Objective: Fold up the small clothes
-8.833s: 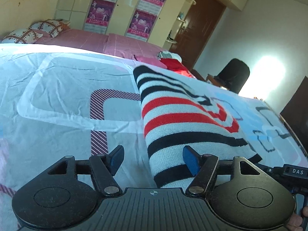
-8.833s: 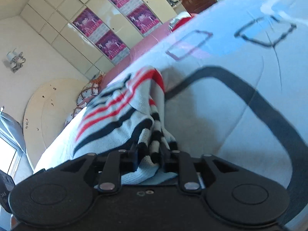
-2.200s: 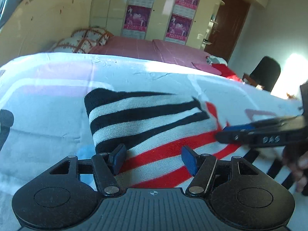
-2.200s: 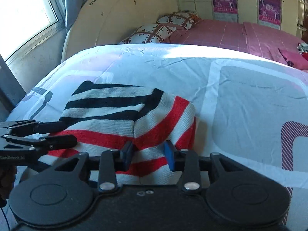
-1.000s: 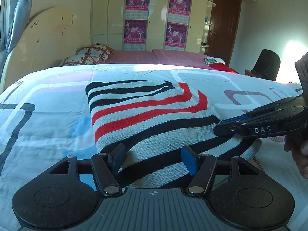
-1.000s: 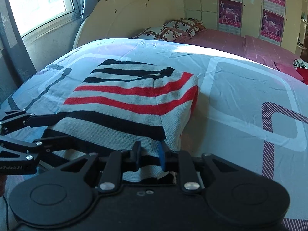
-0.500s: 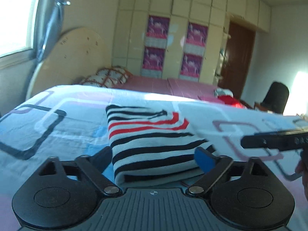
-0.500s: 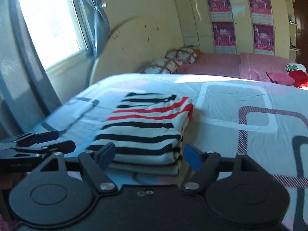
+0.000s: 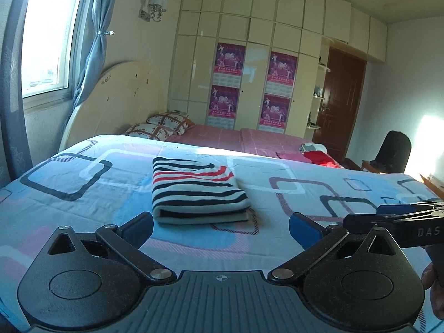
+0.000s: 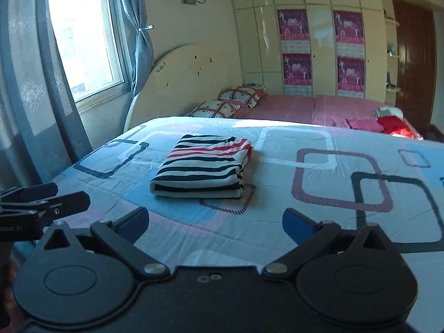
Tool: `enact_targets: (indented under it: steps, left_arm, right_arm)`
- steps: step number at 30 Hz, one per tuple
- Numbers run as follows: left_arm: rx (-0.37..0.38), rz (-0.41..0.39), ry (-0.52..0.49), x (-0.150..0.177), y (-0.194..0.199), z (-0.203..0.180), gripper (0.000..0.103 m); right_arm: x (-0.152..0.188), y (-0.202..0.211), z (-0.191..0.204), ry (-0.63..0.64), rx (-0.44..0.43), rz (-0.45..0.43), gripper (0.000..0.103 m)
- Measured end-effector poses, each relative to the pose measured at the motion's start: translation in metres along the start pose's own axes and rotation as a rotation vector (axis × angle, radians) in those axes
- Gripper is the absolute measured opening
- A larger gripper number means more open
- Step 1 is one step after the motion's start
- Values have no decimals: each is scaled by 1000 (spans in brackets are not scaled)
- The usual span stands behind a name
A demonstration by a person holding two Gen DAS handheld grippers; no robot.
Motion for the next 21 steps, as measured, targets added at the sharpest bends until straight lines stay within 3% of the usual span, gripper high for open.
enact_targets:
  steps: [9,21]
  left_arm:
    - [-5,-28,18,16,39,-4,103]
    - [11,-45,22,11,40,-11,103]
  right_arm:
    - [15,33,8,54,19,-46,102]
    - [13,41,14,71,19,-70,102]
Point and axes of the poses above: each gripper's, at about its wrist camera, not at the fingertips, and y roughly against the way its jaws point, z to its left, x to its underside, the point moved 3 cm from there along -y, roughly the way its jaws point, and after that the axes turned 8 degrees about z, right-handed, at the moved point
